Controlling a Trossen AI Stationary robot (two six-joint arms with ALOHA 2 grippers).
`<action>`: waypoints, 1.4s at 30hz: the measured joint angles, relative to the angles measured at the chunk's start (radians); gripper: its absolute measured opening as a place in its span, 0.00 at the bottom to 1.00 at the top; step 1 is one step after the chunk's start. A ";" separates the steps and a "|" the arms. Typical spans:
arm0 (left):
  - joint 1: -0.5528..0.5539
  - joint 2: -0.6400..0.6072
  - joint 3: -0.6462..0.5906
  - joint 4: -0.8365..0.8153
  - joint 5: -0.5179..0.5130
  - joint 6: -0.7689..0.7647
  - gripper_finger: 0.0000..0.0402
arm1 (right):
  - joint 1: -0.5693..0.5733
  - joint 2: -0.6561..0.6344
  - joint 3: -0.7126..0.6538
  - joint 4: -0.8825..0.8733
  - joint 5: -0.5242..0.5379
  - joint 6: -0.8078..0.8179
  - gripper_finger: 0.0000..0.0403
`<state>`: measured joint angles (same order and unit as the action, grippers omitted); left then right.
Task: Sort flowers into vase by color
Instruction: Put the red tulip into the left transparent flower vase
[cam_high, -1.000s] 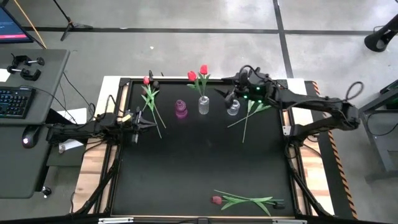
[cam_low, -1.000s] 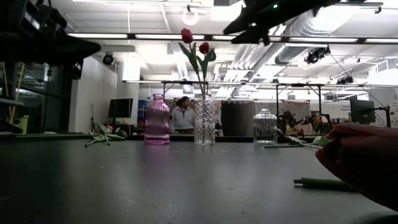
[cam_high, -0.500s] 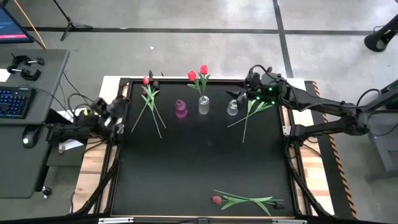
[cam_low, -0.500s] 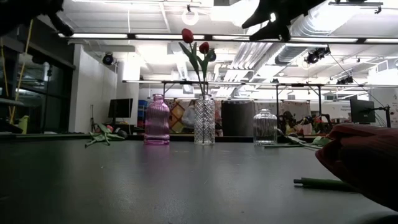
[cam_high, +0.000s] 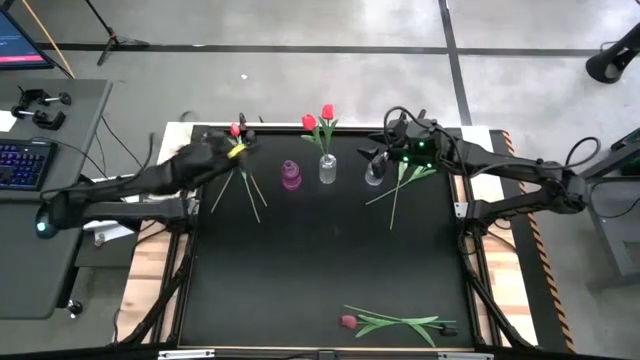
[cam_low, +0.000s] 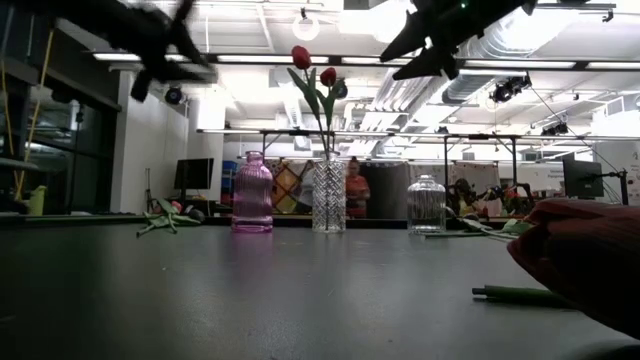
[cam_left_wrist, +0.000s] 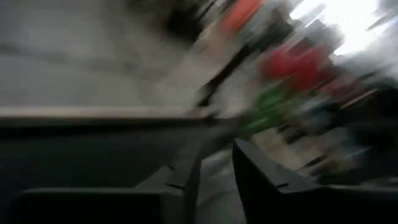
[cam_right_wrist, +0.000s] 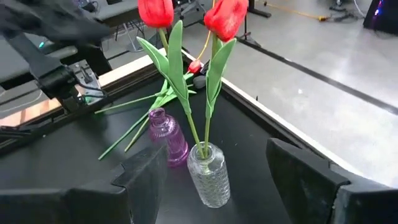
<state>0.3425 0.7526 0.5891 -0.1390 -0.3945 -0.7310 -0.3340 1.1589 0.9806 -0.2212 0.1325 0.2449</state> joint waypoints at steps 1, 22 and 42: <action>0.049 0.048 0.034 -0.088 0.024 0.000 0.25 | 0.000 0.002 0.000 -0.004 0.000 0.009 0.65; 0.465 0.651 0.110 -0.369 0.124 -0.284 0.37 | 0.000 0.030 0.000 -0.028 0.000 0.046 0.65; 0.464 0.765 0.111 -0.251 0.101 -0.335 0.26 | 0.001 0.061 0.000 -0.048 0.000 0.070 0.65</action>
<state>0.8062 1.5173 0.7002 -0.3897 -0.2939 -1.0663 -0.3332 1.2201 0.9806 -0.2692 0.1322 0.3145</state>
